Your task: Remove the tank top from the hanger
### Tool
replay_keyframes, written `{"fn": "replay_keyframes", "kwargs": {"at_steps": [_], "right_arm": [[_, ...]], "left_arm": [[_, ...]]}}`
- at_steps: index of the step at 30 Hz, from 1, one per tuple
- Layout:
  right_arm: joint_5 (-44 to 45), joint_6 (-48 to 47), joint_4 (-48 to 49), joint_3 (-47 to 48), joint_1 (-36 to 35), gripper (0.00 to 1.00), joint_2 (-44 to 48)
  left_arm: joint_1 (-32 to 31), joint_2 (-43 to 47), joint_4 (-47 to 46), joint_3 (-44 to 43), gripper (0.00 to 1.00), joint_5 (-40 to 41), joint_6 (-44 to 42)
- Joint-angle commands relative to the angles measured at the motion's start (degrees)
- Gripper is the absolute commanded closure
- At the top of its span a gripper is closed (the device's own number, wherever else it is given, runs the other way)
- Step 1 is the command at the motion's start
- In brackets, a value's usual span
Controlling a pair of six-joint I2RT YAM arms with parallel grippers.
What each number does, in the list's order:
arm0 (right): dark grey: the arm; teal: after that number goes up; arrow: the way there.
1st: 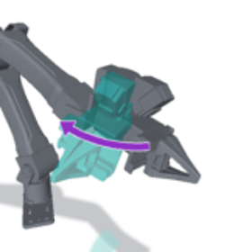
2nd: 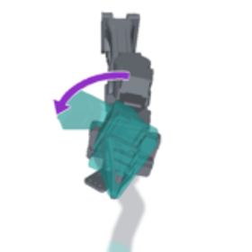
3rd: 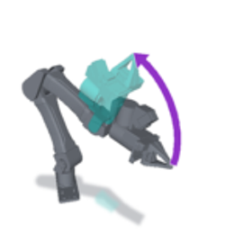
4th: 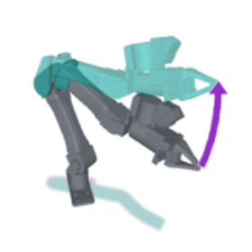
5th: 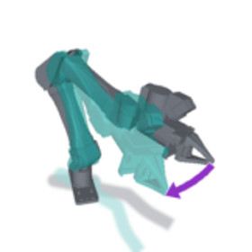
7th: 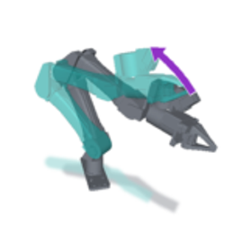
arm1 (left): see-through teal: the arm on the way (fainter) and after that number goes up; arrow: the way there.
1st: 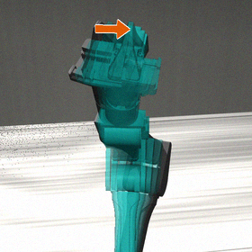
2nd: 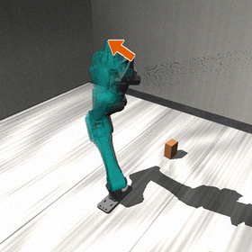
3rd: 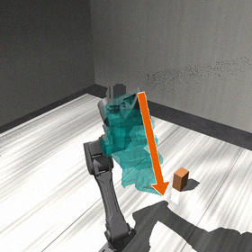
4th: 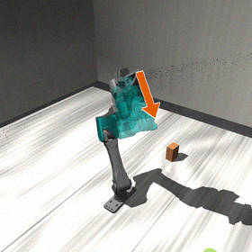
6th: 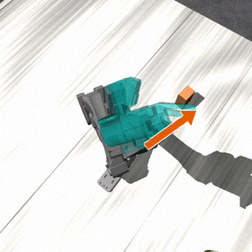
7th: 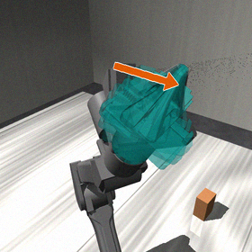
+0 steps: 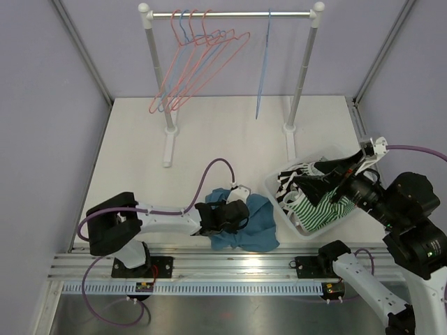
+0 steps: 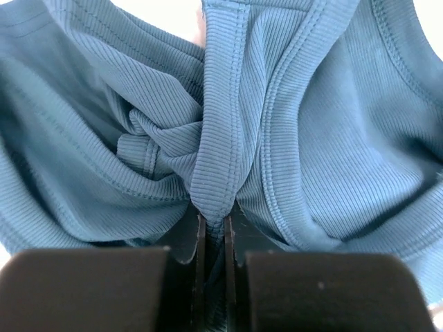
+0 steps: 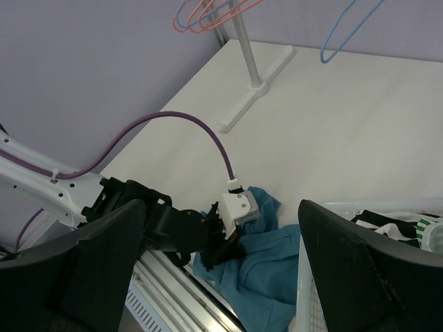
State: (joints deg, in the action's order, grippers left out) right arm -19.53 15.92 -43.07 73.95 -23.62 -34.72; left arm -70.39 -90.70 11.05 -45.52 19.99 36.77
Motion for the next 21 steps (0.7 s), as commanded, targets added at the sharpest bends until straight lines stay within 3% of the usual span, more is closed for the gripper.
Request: {"fn": "replay_keyframes", "kwargs": {"at_steps": [1, 5, 10, 14, 21], "right_arm": [[5.45, 0.51, -1.40, 2.25, 0.24, 0.01, 0.97], [14.93, 0.78, -3.60, 3.82, 0.24, 0.01, 2.28], [24.87, 0.25, -7.11, 7.42, 0.24, 0.01, 3.25], [32.53, 0.51, -10.27, 10.33, 0.15, 0.01, 3.87], [34.73, -1.42, -13.18, 15.07, 0.15, 0.01, 4.57]], "left_arm": [[-0.89, 6.30, 2.48, 1.22, 1.00, 3.48, 1.72], [-1.77, 16.15, 6.07, -1.58, 1.00, 8.03, 1.02], [-3.09, 21.96, 10.91, -10.80, 1.00, 10.42, -4.15], [-3.26, 18.82, 14.96, -21.70, 1.00, 11.04, -9.25], [-3.26, 6.62, 12.42, -40.24, 1.00, 6.03, -22.51]]}}
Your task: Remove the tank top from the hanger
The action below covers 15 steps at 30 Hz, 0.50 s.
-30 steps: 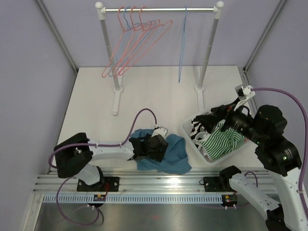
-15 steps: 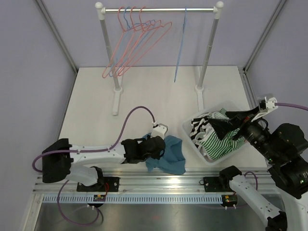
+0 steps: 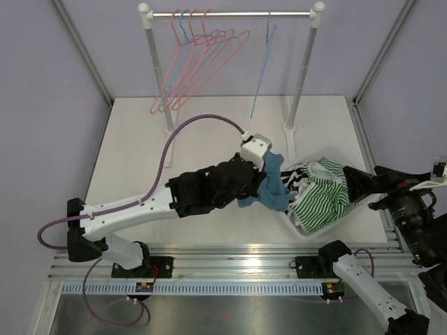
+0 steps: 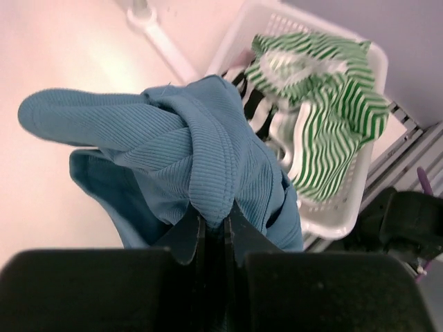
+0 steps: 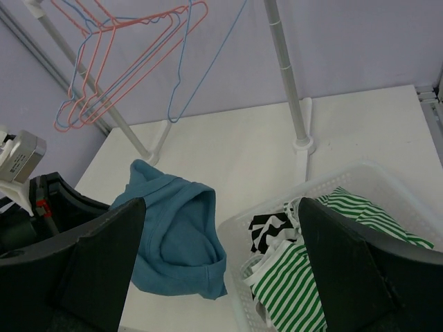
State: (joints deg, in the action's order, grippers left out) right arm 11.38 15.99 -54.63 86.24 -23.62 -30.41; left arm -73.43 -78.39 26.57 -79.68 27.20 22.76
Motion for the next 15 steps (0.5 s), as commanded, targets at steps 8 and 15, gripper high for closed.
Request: {"fn": "replay_keyframes", "kwargs": {"at_steps": [8, 15], "right_arm": [[3.31, -2.54, -4.95, 8.42, 0.24, 0.00, 0.35], [-0.56, -2.11, -4.87, 6.93, 0.15, 0.01, 2.02]], "left_arm": [[0.92, -28.02, 0.58, -35.49, 1.00, -13.45, -17.93], [3.11, -45.17, 1.12, -44.76, 1.00, -32.20, -15.22]]}}
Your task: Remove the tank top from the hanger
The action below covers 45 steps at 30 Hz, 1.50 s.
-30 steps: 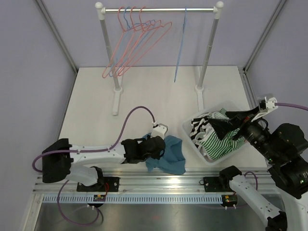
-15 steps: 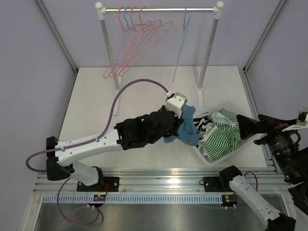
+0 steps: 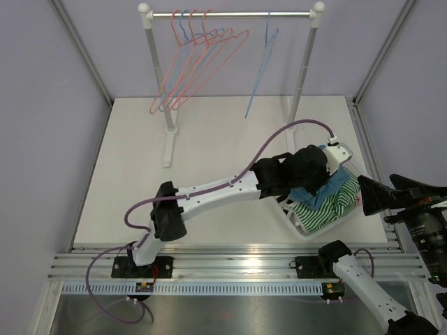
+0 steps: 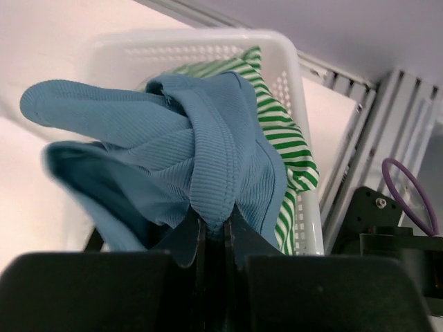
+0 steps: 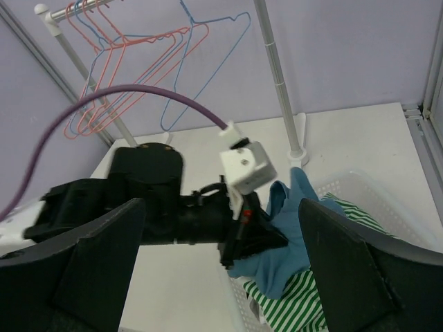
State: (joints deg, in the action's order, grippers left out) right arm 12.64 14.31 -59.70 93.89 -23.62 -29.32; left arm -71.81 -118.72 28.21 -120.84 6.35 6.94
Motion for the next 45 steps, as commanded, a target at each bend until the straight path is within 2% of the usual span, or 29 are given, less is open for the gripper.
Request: {"fn": "replay_keyframes", "kwargs": {"at_steps": [1, 5, 10, 13, 16, 18, 19, 20, 22, 23, 26, 27, 29, 30, 32, 35, 36, 37, 40, 43, 45], "right_arm": [[-3.23, -0.33, 0.29, -1.77, 0.15, 0.01, 1.45], [-5.87, 0.90, 0.20, -3.71, 0.24, 0.00, 2.25], [-7.37, 1.69, 0.55, -5.55, 0.15, 0.01, 3.04], [-7.37, 1.52, 0.29, -5.65, 0.24, 0.01, 2.87], [-6.93, 1.25, 0.03, -5.38, 0.24, 0.00, 2.69], [-6.49, 0.99, -0.24, -5.21, 0.15, 0.01, 2.60], [-6.06, 0.81, -0.67, -5.03, 0.15, 0.01, 2.34], [-5.70, 0.46, -0.85, -4.86, 0.24, 0.00, 2.25], [-4.12, 0.20, -1.55, -4.15, 0.15, 0.01, 2.08], [-3.60, -0.15, -1.73, -3.89, 0.24, 0.00, 1.99], [-2.10, -0.68, -2.79, -2.83, 0.24, 0.01, 1.02], [-1.66, -0.77, -3.14, -2.31, 0.24, 0.01, 0.67], [-0.78, -0.95, -3.84, -2.04, 0.24, 0.01, -0.47], [-0.34, -1.03, -4.02, -2.04, 0.24, 0.01, -1.08], [0.01, -0.95, -4.11, -2.30, 0.24, 0.01, -1.53], [-0.60, -0.95, -3.41, -3.61, 0.15, 0.00, -2.14], [-2.43, -1.12, -3.06, -4.23, 0.24, 0.01, -2.23], [-3.58, -1.82, -1.22, -5.02, 0.15, 0.01, -1.97], [-4.38, -0.34, 2.39, -9.15, 0.24, 0.00, -1.53], [-5.96, 0.46, 3.80, -12.67, 0.24, 0.00, -3.02], [-5.27, 0.37, 4.94, -15.64, 0.24, 0.01, -4.86]], "left_arm": [[1.93, -6.86, -0.17, -4.05, 0.99, -12.75, 1.31], [4.48, -16.61, 1.94, -6.25, 0.97, -19.61, 6.23], [6.60, -22.43, 3.16, -5.20, 0.99, -26.38, 10.46], [6.60, -21.13, 2.83, -3.11, 0.99, -27.27, 10.46], [6.60, -16.04, 0.63, 0.68, 0.99, -26.31, 10.29], [6.51, -14.10, 1.32, 0.69, 0.96, -25.25, 10.29], [6.60, -11.82, 1.50, 0.78, 0.89, -24.55, 10.37], [6.51, -10.58, 1.33, 1.73, 0.73, -24.19, 10.46], [6.42, -7.95, 0.27, 2.88, 0.64, -23.06, 10.81], [6.42, -5.76, -0.08, 3.76, 0.50, -22.53, 10.90], [6.51, -1.28, -0.96, 4.20, 0.38, -21.82, 10.99], [6.51, -0.12, -1.31, 4.55, 0.29, -21.64, 11.08], [6.51, 3.03, -2.19, 4.82, 0.19, -20.94, 11.17], [6.60, 4.10, -2.28, 5.26, 0.01, -20.33, 11.17], [6.60, 8.30, -2.63, 6.22, 0.01, -17.35, 11.34], [6.51, 14.19, -3.42, 12.18, 0.01, -8.84, 12.56], [6.42, 19.70, -4.55, 14.38, 0.01, -6.64, 13.01], [6.42, 22.53, -5.35, 20.40, 0.01, 0.09, 13.53], [6.42, 34.14, -6.24, 30.35, 0.01, 14.27, 14.15], [7.21, 41.69, -3.08, 34.34, 0.01, 24.11, 13.63], [10.10, 44.26, 1.56, 35.75, 0.01, 25.55, 13.80]]}}
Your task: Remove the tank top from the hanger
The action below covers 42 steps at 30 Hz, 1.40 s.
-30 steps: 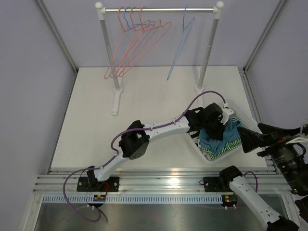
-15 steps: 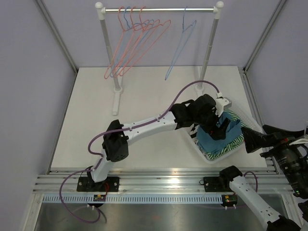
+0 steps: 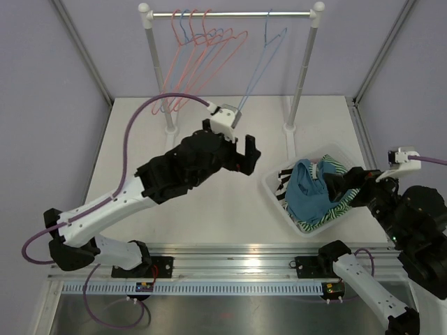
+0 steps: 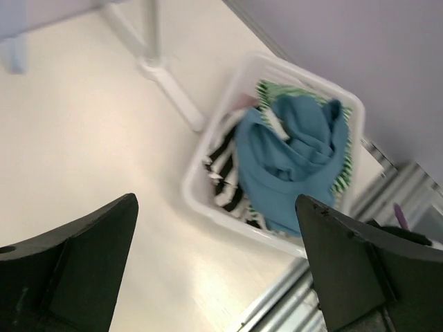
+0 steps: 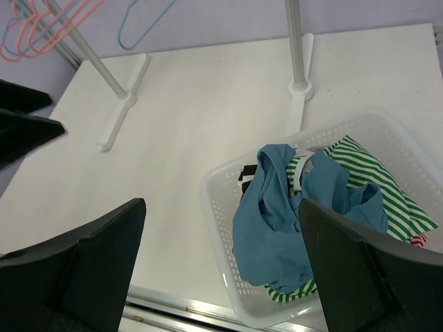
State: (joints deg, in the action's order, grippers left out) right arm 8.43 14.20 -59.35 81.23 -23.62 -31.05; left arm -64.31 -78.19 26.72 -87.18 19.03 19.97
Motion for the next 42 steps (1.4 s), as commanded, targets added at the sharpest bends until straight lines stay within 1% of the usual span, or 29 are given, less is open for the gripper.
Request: {"fn": "replay_keyframes", "kwargs": {"at_steps": [1, 2, 4, 5, 6, 7, 8, 10, 11, 12, 13, 14, 19, 23, 26, 32, 42], "right_arm": [[-0.26, 0.31, 5.12, -3.88, 0.24, 0.01, -3.75], [0.79, 0.31, 5.56, -5.63, 0.24, 0.00, -4.37], [6.41, -0.04, 6.53, -7.05, 0.15, 0.00, -5.95], [8.17, -0.22, 6.70, -7.83, 0.24, 0.01, -6.39], [10.80, -0.40, 6.62, -8.10, 0.15, 0.01, -7.26], [11.69, -1.09, 6.62, -8.37, 0.15, 0.01, -7.62], [12.48, -1.54, 6.53, -8.72, 0.15, 0.00, -7.89], [15.47, -2.85, 6.09, -8.98, 0.15, 0.01, -8.24], [16.52, -3.29, 5.74, -9.07, 0.15, 0.00, -8.24], [18.36, -3.38, 5.13, -9.16, 0.24, 0.01, -7.89], [19.08, -3.73, 4.69, -8.99, 0.15, 0.00, -7.63], [19.52, -4.09, 4.34, -8.99, 0.24, 0.01, -7.28], [18.74, -5.14, 0.65, -7.84, 0.15, 0.01, -4.29], [18.12, -5.06, -0.94, -6.79, 0.24, 0.01, -1.66], [17.07, -5.06, -1.99, -6.09, 0.24, 0.01, -0.51], [16.01, -5.14, -1.64, -5.82, 0.15, 0.00, -0.42], [13.90, -4.35, 0.38, -7.23, 0.15, 0.00, -0.77]], "left_arm": [[4.01, 6.01, 4.12, 2.62, 0.01, 12.88, 0.86], [6.81, 7.43, 5.26, 4.45, 0.01, 12.70, 0.34], [10.15, 10.07, 6.50, 6.48, 0.01, 11.83, 0.42], [14.18, 12.86, 7.37, 8.15, 0.01, 10.87, 0.86], [16.48, 14.20, 8.86, 9.38, 0.01, 9.99, 1.12], [18.59, 15.86, 9.66, 10.44, 0.01, 8.67, 1.30], [22.79, 19.10, 11.41, 11.40, 0.01, 8.14, 1.74], [26.68, 22.72, 13.26, 14.39, 0.01, 6.64, 1.74], [30.26, 24.30, 14.66, 15.10, 0.01, 6.46, 1.57], [31.95, 27.54, 17.72, 15.37, 0.01, 6.46, 1.57], [34.58, 28.79, 19.41, 15.72, 0.01, 6.29, 0.78], [35.48, 30.28, 22.38, 15.72, 0.01, 6.29, 0.25], [36.19, 38.27, 29.96, 15.72, 0.01, 9.71, -1.95], [36.10, 42.85, 35.31, 14.76, 0.01, 9.80, -2.56], [36.19, 45.49, 37.52, 14.05, 0.01, 9.89, -2.56], [36.19, 49.89, 37.79, 15.28, 0.01, 11.29, -3.53], [36.19, 52.44, 36.21, 17.48, 0.01, 12.61, -3.44]]}}
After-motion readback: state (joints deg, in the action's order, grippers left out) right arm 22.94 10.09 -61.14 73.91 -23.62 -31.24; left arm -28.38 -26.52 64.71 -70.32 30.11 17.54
